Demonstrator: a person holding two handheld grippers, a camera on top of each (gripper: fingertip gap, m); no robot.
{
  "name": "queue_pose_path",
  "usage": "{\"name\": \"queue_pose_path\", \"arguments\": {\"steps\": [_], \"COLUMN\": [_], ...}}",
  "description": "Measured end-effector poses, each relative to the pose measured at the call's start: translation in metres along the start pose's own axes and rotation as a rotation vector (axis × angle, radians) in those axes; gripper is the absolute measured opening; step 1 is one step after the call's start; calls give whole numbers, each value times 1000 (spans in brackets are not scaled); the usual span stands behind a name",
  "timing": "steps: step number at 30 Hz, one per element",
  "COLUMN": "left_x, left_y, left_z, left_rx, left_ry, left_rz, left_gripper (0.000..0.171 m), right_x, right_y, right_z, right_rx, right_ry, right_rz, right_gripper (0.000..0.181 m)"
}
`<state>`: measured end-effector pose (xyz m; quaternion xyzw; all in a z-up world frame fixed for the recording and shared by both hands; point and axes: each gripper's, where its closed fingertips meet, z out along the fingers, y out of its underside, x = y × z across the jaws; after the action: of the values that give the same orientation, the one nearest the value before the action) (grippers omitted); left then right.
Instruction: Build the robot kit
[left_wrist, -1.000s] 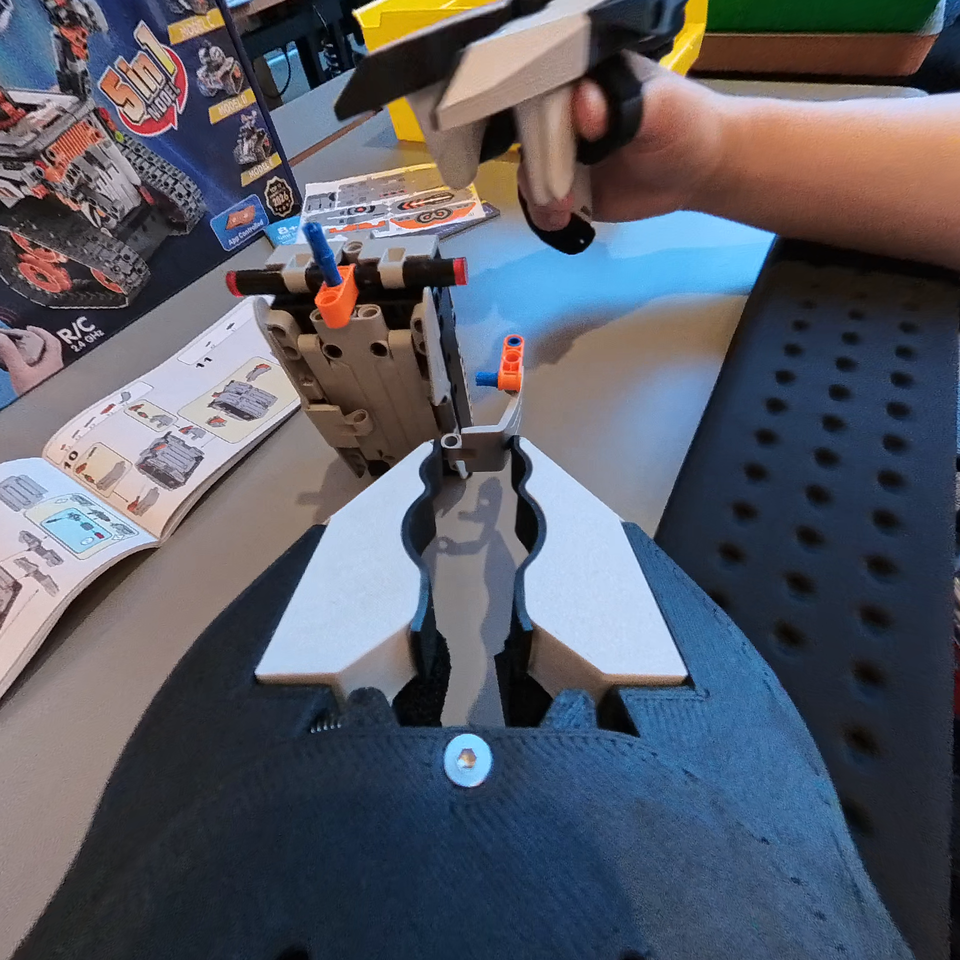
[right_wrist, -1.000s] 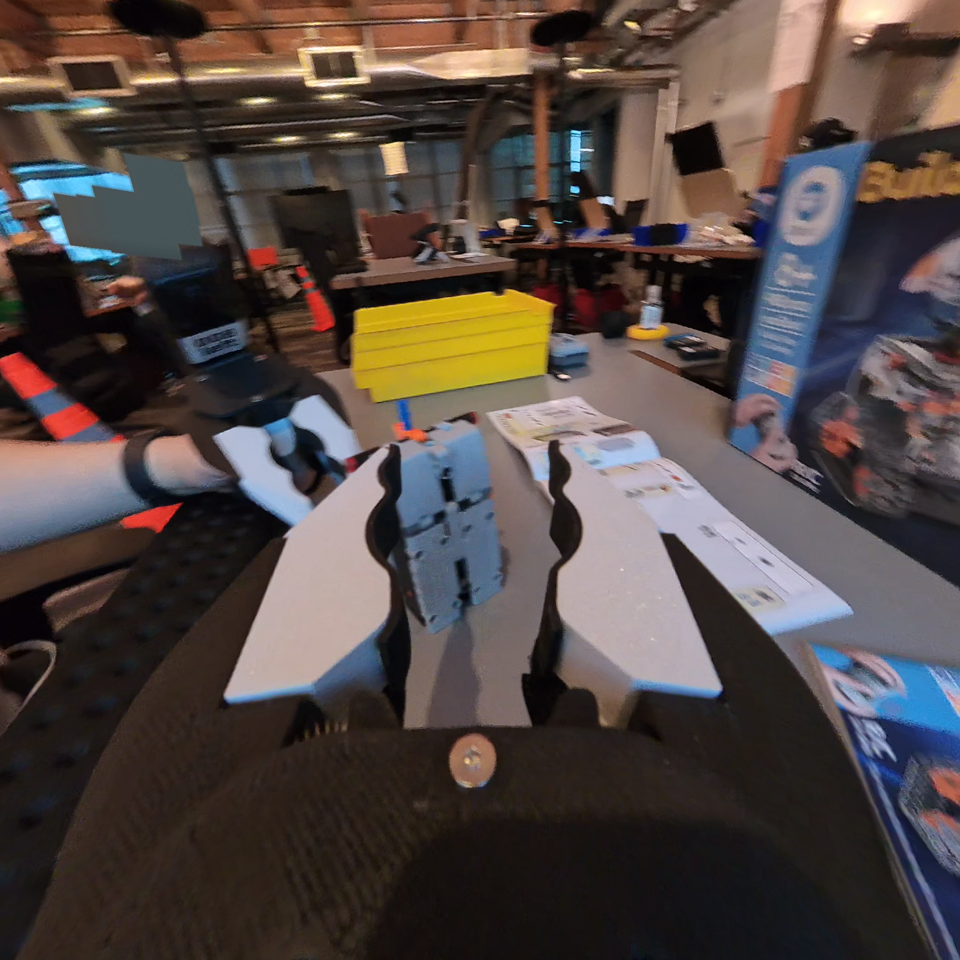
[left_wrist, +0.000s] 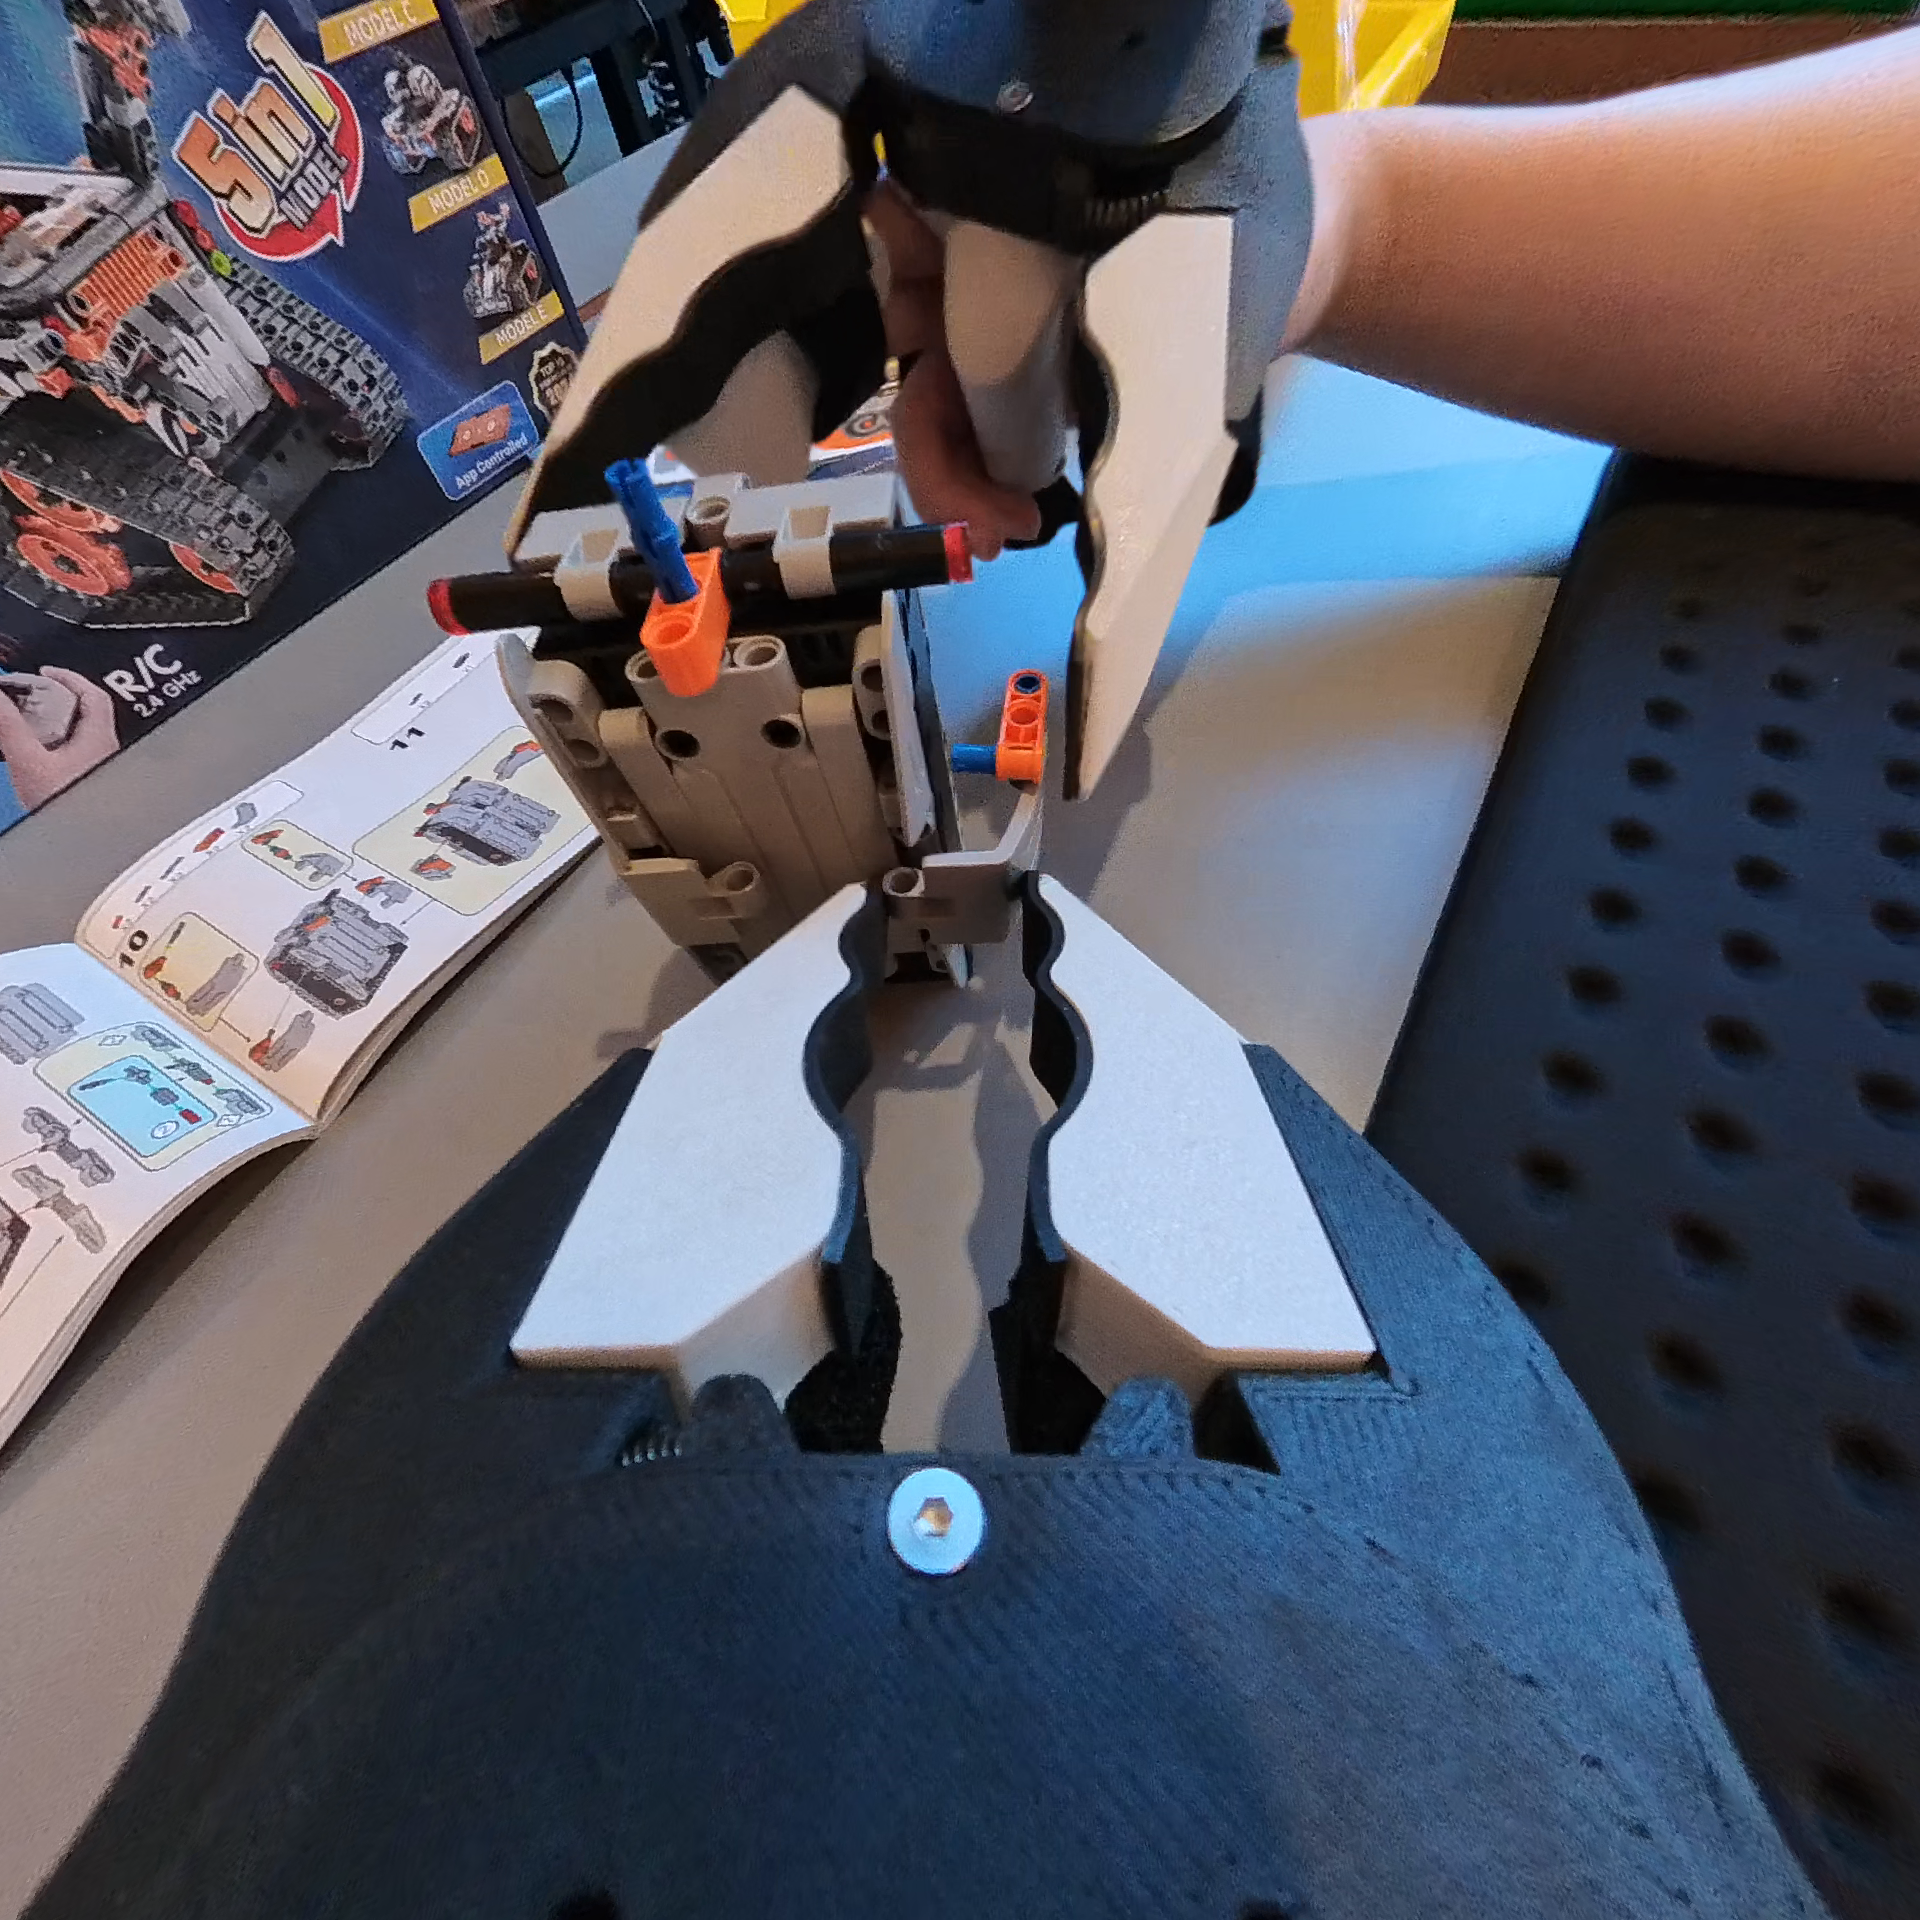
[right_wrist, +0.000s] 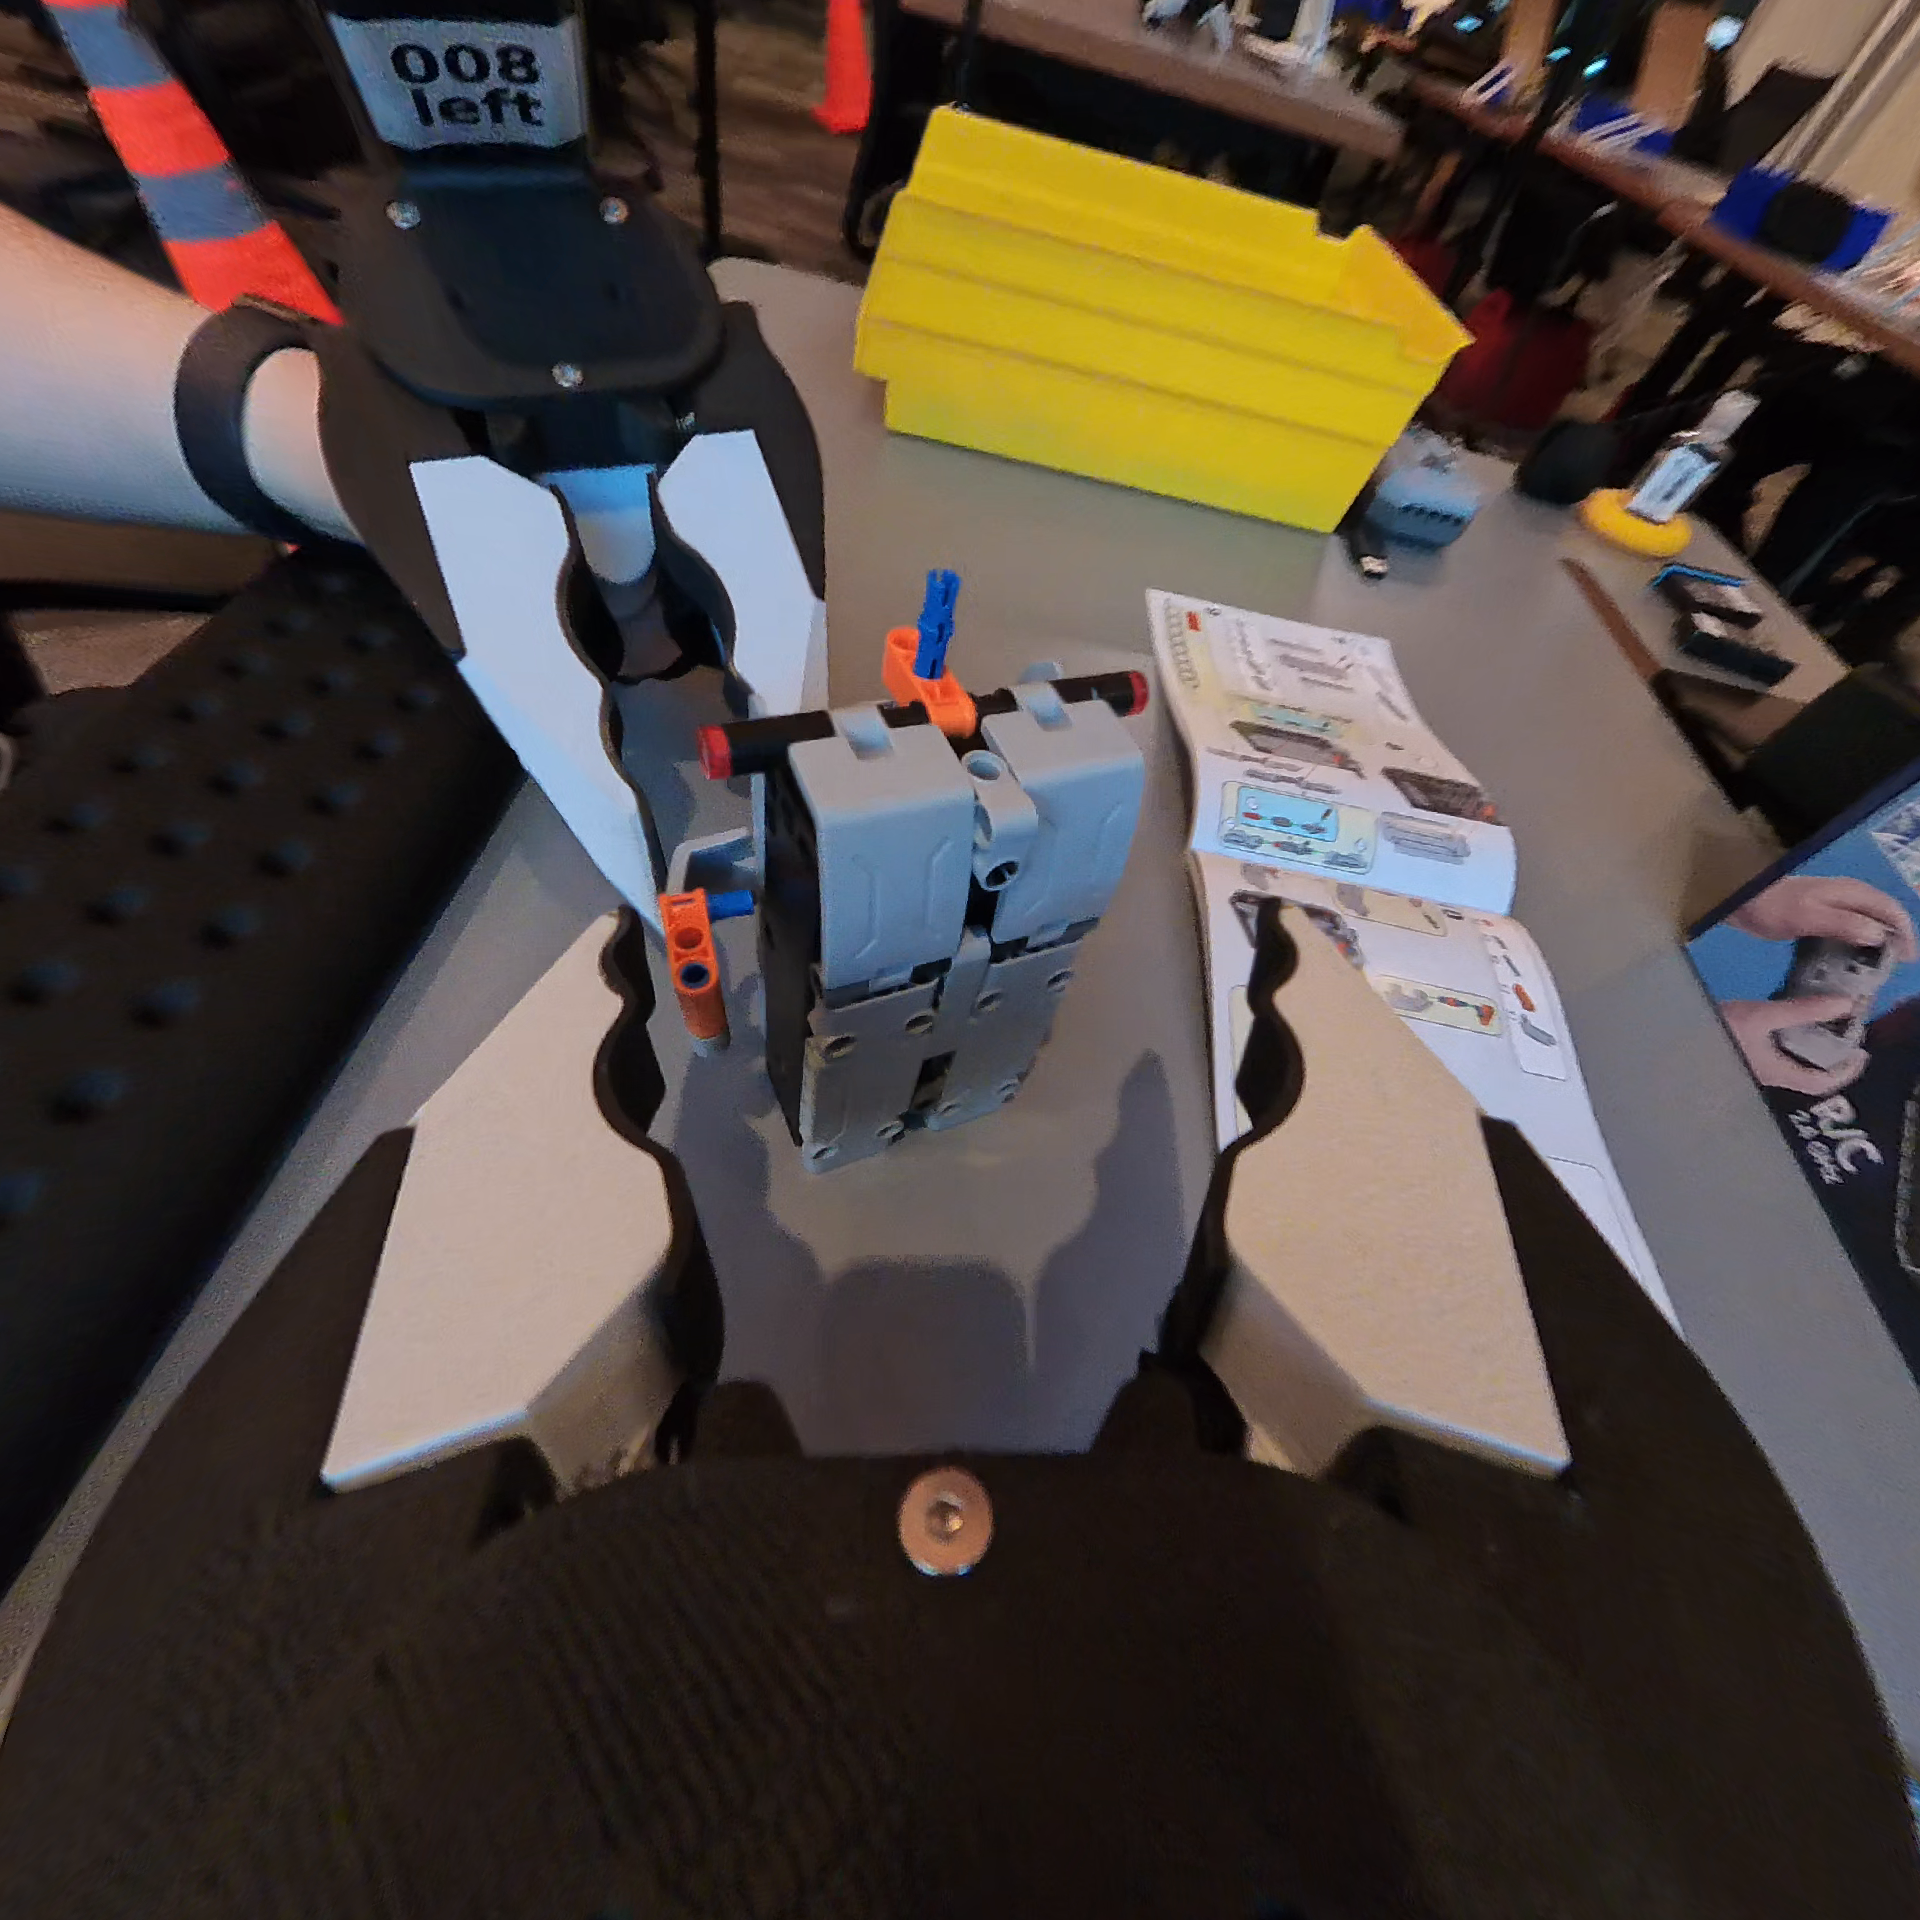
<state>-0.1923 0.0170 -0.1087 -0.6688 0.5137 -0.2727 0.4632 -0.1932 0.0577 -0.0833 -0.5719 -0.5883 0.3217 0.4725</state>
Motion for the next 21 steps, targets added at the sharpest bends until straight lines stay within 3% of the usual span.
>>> {"name": "queue_pose_path", "arguments": {"steps": [7, 21], "left_x": [-3, -7], "left_y": [0, -1], "left_z": [-2, -4], "left_rx": [5, 10], "left_ry": [-13, -11], "left_rz": [-7, -14], "left_gripper": [24, 24], "right_x": [-4, -8], "right_y": [-5, -4], "right_z": [10, 17], "right_rx": [-64, -124], "right_ry": [-75, -117], "right_rz": [-110, -139], "right_gripper": [119, 93]}}
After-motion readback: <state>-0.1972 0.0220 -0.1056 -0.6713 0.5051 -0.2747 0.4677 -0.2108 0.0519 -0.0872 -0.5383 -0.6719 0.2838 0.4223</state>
